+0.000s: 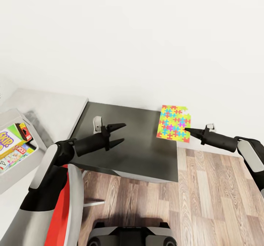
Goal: Put all the toys in the child's room - the three board games (two on the bed and one on the table), the two jigsaw puzzles on the table, and the tennis ball on the table - inside the toy box on the table in the child's room.
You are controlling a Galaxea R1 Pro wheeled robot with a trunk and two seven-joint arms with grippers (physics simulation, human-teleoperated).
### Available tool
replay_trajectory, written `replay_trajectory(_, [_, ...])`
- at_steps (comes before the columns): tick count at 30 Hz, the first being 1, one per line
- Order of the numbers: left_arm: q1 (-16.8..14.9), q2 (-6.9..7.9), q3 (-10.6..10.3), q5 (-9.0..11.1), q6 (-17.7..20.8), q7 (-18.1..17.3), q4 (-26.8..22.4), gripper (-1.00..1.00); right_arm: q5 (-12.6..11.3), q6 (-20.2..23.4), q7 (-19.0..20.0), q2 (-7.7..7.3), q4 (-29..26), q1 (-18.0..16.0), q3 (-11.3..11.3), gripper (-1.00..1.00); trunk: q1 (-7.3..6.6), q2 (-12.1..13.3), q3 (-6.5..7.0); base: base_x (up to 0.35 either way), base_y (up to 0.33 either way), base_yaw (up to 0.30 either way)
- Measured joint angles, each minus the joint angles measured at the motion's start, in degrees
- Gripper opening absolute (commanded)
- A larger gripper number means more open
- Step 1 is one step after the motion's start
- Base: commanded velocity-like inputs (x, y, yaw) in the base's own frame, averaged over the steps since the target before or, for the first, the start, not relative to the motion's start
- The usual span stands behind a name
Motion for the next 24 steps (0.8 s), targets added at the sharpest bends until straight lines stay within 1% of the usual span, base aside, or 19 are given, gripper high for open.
replay_trajectory(2, [0.0, -0.01, 0.0, 0.0, 0.1, -0.2, -0.1, 1.0, 0.1, 0.4, 0.0, -0.01, -0.9, 0.4, 0.0, -1.0, 0.0, 0.0, 0.19, 0.0, 0.0, 0.0])
replay_trajectory(5, [0.1, -0.15, 0.0, 0.1, 0.3, -0.7, -0.5, 1.0, -0.1, 2.2, 0.0, -0.06, -3.3, 1.3, 0.0, -1.0, 0.0, 0.0, 0.46, 0.0, 0.0, 0.0])
replay_trajectory(10, [0.2, -0.4, 0.0, 0.1, 0.5, -1.8, -0.8, 1.0, -0.1, 2.4, 0.0, -0.13, -5.8, 2.0, -0.1, -1.0, 0.0, 0.0, 0.93, 0.0, 0.0, 0.0])
replay_trajectory(15, [0.1, -0.43, 0.0, 0.1, 0.6, -3.0, -0.9, 1.0, -0.1, 2.4, 0.0, -0.18, -6.9, 2.4, -0.1, -1.0, 0.0, 0.0, 1.39, 0.0, 0.0, 0.0])
replay_trajectory(24, [0.3, 0.29, 0.3, 0.4, 0.8, -7.1, -1.0, 1.0, -0.3, 2.4, 0.0, -0.18, -8.0, 2.7, -0.4, -1.0, 0.0, 0.0, 2.23, 0.0, 0.0, -0.001])
